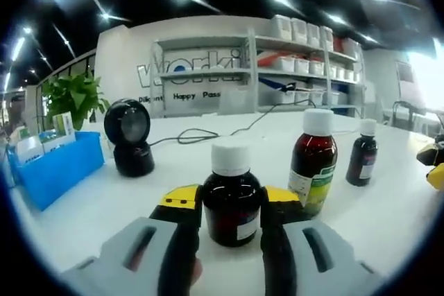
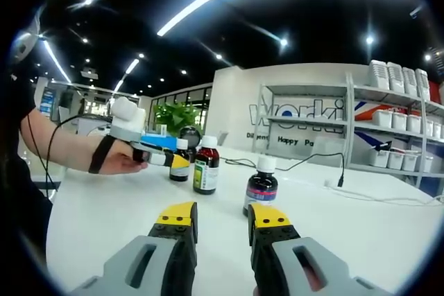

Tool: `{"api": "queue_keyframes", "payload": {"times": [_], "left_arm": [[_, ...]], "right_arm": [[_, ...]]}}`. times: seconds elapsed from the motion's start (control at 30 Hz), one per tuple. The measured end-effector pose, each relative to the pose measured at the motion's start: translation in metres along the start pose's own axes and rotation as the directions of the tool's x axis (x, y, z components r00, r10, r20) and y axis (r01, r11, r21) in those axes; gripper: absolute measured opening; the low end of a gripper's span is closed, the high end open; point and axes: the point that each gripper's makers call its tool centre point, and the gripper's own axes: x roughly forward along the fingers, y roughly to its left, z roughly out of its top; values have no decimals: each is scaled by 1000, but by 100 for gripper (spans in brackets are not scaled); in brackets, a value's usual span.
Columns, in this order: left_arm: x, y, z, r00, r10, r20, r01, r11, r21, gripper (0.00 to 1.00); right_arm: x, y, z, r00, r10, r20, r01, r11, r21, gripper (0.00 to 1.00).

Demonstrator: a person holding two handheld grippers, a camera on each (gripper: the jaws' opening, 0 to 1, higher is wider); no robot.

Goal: Rotate the medicine bottle to make it face forward pick up the medicine bottle inspect the drug traceability code place the medicine on the table

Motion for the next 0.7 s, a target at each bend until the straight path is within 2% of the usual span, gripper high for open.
{"api": "queue_keyframes", "payload": {"times": [0.13, 0.3, 0.33, 0.5, 0.7], "left_arm": [[1, 2, 1, 999, -38, 1, 38, 999, -8, 24], [5, 1, 1, 993, -120, -2, 120, 993, 1, 23], [13, 5, 1, 989, -145, -6, 145, 989, 7, 23], [20, 0, 1, 971, -241, -5, 241, 970, 10, 23], [22, -6, 1, 935, -354, -6, 354, 935, 27, 23]], "right_arm": [[0, -3, -1, 1000, -1, 1, 1, 1000, 0, 24], [1, -3, -2, 1000, 0, -2, 0, 1000, -3, 24], [1, -4, -2, 1000, 0, -2, 0, 1000, -3, 24], [1, -6, -4, 1000, -2, -5, 2, 1000, -6, 24], [1, -7, -5, 1000, -1, -8, 1, 1000, -8, 24]]}}
